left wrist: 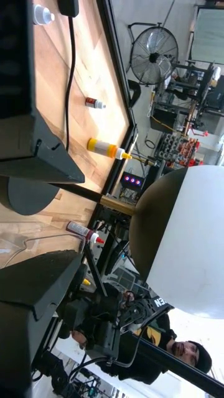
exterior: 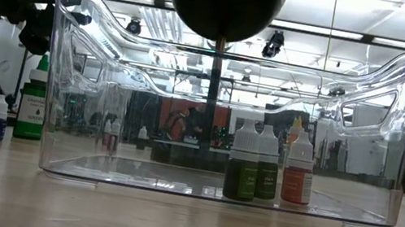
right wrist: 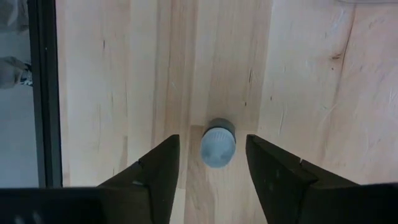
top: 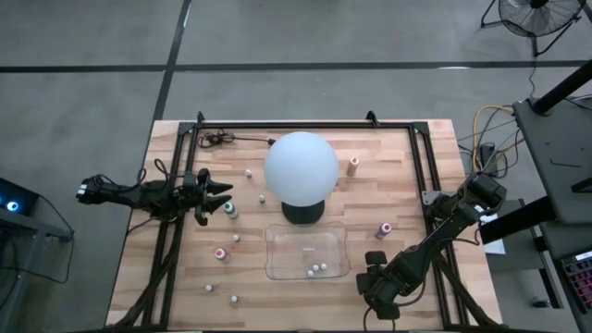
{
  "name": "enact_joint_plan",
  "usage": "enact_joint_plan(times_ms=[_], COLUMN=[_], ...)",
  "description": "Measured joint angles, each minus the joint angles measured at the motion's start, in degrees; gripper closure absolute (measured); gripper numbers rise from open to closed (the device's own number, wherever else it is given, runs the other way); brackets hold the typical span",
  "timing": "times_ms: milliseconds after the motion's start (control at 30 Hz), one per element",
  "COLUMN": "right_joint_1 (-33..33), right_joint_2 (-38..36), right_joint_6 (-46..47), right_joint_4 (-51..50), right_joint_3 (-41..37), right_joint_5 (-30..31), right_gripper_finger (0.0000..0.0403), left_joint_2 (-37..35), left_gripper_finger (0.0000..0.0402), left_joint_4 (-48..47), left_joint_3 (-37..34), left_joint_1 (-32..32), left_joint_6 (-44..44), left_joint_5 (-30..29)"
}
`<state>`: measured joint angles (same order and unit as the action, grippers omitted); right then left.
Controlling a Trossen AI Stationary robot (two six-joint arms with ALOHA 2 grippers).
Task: Pick & Place food coloring
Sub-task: Put the small green food coloring bottle into the transparent bin
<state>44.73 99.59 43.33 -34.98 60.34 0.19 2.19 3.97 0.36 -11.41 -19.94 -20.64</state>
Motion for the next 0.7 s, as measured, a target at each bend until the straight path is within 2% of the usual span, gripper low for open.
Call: enact_joint_plan(times_ms=[567, 700], right_joint_1=[0.0, 0.0], right_joint_2=[0.0, 0.0], right_joint_6=[-0.42, -1.96], right_joint_4=[0.63, 0.25], right_joint_3=[0.41, 1.75], right_joint_5=[0.0, -0.02], right_gripper_finger=[0.0335, 0.0348], left_joint_2=[0.0, 0.0], left_gripper_finger=[0.0241, 0.0241], left_joint_4=[0.02, 0.01], left_joint_3=[0.0, 0.0], left_joint_1=[0.01, 0.0], left_joint_6=[0.0, 0.0], left_joint_5=[-0.01, -0.01])
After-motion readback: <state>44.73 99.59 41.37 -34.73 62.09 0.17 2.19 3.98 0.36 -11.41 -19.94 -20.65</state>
